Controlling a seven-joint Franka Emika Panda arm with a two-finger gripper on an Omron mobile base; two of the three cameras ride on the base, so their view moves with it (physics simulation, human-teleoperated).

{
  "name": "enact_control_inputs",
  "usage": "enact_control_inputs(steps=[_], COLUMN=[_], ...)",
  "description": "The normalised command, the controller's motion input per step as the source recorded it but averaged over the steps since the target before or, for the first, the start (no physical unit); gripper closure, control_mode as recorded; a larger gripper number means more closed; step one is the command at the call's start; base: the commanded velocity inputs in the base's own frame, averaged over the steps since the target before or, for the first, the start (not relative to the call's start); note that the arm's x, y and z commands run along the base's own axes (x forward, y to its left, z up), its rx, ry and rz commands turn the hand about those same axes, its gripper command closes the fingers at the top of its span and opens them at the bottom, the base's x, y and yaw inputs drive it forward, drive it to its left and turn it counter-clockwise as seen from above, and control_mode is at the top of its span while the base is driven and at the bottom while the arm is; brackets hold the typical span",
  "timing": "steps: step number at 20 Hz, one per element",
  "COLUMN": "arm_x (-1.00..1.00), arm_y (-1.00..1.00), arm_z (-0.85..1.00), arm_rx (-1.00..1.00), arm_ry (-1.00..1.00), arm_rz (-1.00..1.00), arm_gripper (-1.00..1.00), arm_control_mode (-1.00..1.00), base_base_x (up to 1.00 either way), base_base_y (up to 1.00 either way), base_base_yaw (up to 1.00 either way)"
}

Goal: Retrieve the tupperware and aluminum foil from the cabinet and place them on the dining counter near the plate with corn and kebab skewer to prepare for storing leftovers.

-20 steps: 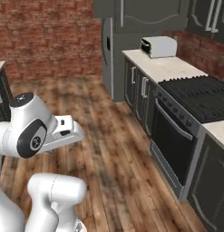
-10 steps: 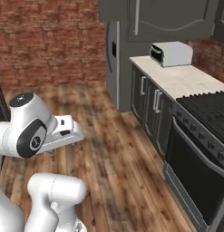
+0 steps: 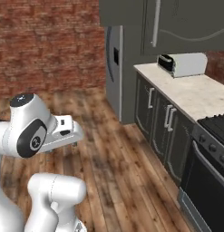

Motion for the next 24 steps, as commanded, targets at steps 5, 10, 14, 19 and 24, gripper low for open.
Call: enact_control_inputs(steps=[5,10,14,19,24], arm_x=[0.00,0.00,0.00,0.00,0.00], arm_y=[0.00,0.00,0.00,0.00,0.00], arm_z=[0.00,0.00,0.00,0.00,0.00], arm_rx=[0.00,0.00,0.00,0.00,0.00], arm_ry=[0.00,0.00,0.00,0.00,0.00], arm_rz=[0.00,0.00,0.00,0.00,0.00], arm_gripper=[-1.00,-1.00,-1.00,-1.00,-1.00], arm_control_mode=[1.00,1.00,1.00,1.00,1.00], base_base_x=[1.00,1.00,1.00,0.99,0.92], base_base_y=[0.54,0.49,0.56,0.61,0.68], base_base_yaw=[-0.28,-0.44,-0.50,-0.50,-0.49])
